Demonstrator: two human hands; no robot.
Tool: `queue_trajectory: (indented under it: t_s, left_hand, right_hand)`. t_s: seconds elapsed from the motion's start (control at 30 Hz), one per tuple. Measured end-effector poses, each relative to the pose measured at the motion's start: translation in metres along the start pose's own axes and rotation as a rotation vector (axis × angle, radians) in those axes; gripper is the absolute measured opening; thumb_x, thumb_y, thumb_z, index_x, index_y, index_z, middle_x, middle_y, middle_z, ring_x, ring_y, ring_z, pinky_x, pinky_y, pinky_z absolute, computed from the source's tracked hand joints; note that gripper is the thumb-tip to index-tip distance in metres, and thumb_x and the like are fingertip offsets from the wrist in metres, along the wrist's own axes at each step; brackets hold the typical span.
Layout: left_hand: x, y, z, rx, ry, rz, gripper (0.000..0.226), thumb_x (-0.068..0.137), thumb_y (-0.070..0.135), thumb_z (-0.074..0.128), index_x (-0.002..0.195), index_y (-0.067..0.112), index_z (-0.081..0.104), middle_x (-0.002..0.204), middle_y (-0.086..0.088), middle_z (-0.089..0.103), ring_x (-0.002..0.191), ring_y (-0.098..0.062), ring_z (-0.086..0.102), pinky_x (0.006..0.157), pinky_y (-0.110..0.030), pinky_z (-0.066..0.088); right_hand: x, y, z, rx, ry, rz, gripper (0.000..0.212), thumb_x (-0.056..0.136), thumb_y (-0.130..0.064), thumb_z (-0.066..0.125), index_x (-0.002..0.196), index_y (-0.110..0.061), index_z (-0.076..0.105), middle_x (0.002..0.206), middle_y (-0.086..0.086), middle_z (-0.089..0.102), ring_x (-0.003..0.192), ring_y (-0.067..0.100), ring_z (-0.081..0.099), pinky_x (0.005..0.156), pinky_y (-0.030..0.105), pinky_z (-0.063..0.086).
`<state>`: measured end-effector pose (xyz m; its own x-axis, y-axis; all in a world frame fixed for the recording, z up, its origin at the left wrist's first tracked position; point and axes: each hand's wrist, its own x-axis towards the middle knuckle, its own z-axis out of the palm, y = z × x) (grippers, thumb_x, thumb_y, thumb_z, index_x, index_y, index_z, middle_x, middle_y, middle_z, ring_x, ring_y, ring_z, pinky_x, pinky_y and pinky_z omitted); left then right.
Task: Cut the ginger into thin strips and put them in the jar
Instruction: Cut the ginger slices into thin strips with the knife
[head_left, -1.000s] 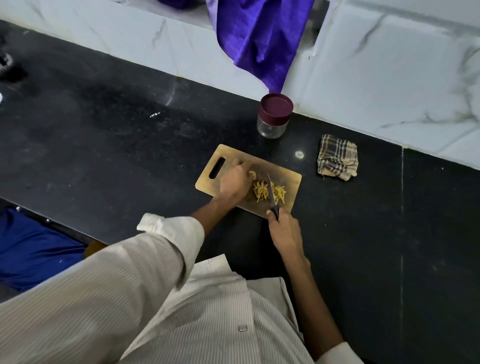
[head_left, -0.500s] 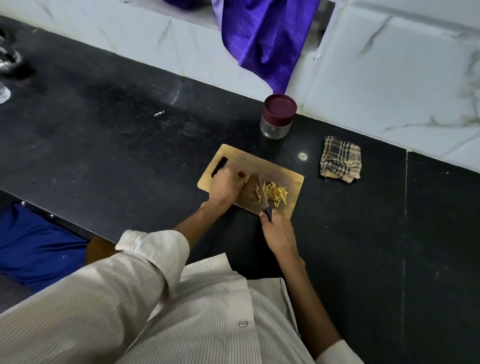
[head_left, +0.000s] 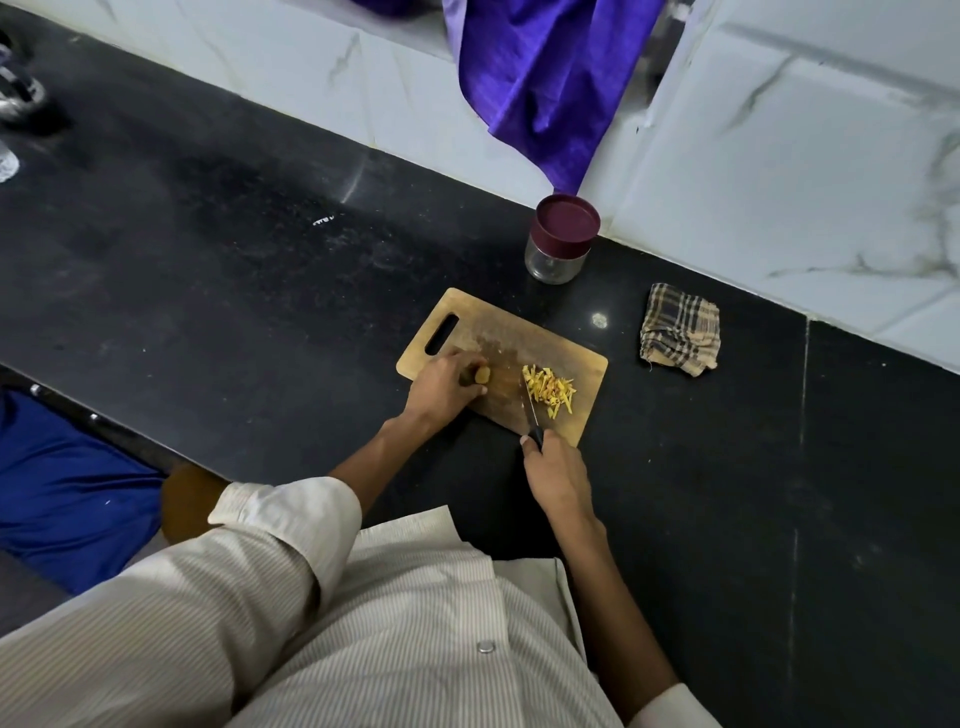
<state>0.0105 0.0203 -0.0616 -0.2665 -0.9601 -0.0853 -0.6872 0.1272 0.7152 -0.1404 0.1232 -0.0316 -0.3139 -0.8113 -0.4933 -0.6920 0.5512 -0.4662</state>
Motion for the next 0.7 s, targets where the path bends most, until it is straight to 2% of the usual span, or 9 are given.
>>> queue_trajectory:
  t_s: [0.23, 0.3, 0.4, 0.53, 0.7]
  left_hand:
    - [0.004, 0.0, -0.002, -0.015, -0.032, 0.015, 0.029, 0.092, 0.018, 0.062, 0.12, 0.016, 0.065, 0.119, -0.004, 0.056, 0.089, -0.019, 0.059, 0.081, -0.037, 0.053]
    - [0.004, -0.001, -0.003, -0.002, -0.041, 0.017, 0.03, 0.092, 0.017, 0.062, 0.122, 0.016, 0.064, 0.121, -0.005, 0.055, 0.092, -0.021, 0.059, 0.084, -0.037, 0.052]
    - [0.002, 0.001, 0.0, 0.004, 0.01, -0.001, 0.03, 0.091, 0.017, 0.063, 0.12, 0.016, 0.066, 0.118, -0.006, 0.058, 0.099, -0.021, 0.059, 0.088, -0.033, 0.05]
    - [-0.002, 0.01, 0.013, -0.018, 0.091, -0.03, 0.025, 0.089, 0.016, 0.065, 0.113, 0.018, 0.07, 0.105, -0.004, 0.067, 0.092, -0.016, 0.063, 0.079, -0.027, 0.051]
    - [-0.004, 0.012, 0.018, -0.09, 0.145, -0.133, 0.026, 0.088, 0.019, 0.067, 0.114, 0.024, 0.07, 0.105, -0.001, 0.068, 0.093, -0.016, 0.062, 0.078, -0.037, 0.054]
  right_hand:
    - [-0.003, -0.006, 0.006, -0.01, -0.008, -0.057, 0.031, 0.104, -0.036, 0.043, 0.116, -0.01, 0.057, 0.11, 0.011, 0.063, 0.103, 0.03, 0.062, 0.085, 0.042, 0.05]
    - [-0.004, -0.008, 0.006, 0.007, -0.009, -0.065, 0.03, 0.104, -0.035, 0.044, 0.115, -0.011, 0.057, 0.11, 0.012, 0.064, 0.101, 0.031, 0.063, 0.086, 0.045, 0.052]
    - [-0.004, -0.01, 0.004, 0.025, -0.008, -0.069, 0.03, 0.104, -0.035, 0.043, 0.114, -0.011, 0.056, 0.108, 0.011, 0.063, 0.099, 0.03, 0.064, 0.087, 0.048, 0.053]
    - [-0.003, -0.012, 0.005, 0.038, -0.006, -0.088, 0.027, 0.104, -0.036, 0.044, 0.112, -0.012, 0.055, 0.103, 0.01, 0.063, 0.093, 0.03, 0.065, 0.08, 0.053, 0.056]
    - [-0.001, -0.017, 0.006, -0.025, -0.009, -0.131, 0.028, 0.105, -0.032, 0.043, 0.113, -0.009, 0.057, 0.106, 0.012, 0.064, 0.096, 0.028, 0.064, 0.083, 0.044, 0.053]
